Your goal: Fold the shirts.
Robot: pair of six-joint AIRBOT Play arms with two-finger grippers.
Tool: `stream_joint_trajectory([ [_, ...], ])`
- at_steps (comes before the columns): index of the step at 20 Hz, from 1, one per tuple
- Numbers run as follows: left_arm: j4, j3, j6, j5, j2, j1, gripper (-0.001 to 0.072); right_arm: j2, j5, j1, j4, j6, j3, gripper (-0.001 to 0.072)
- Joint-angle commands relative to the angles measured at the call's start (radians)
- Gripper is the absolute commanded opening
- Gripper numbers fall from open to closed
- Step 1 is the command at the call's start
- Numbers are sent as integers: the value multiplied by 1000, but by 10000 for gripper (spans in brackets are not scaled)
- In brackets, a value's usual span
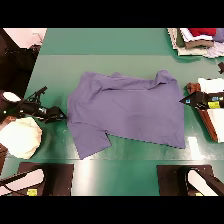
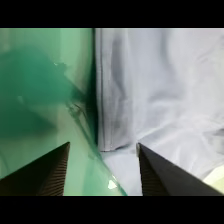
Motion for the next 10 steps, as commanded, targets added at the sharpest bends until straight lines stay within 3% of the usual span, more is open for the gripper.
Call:
stream_joint_trajectory([
  [1,-51,-59,21,43,3,-5,496,39,2,-1,3,-1,-5,409],
  [5,-51,-61,34,67,3,-98,494,44,14,-2,-4,0,-5,410],
  [6,-52,-60,3,72,3,-111,403,44,25,-2,-29,1,-5,410],
  [7,-55,-60,-10,66,3,-113,110,44,40,-2,-77,10,-5,410],
  [8,-60,-60,-10,64,3,-113,34,44,62,-2,-152,32,-5,410],
  [10,-69,-57,-8,65,13,-113,24,45,115,-3,-289,61,-18,409],
])
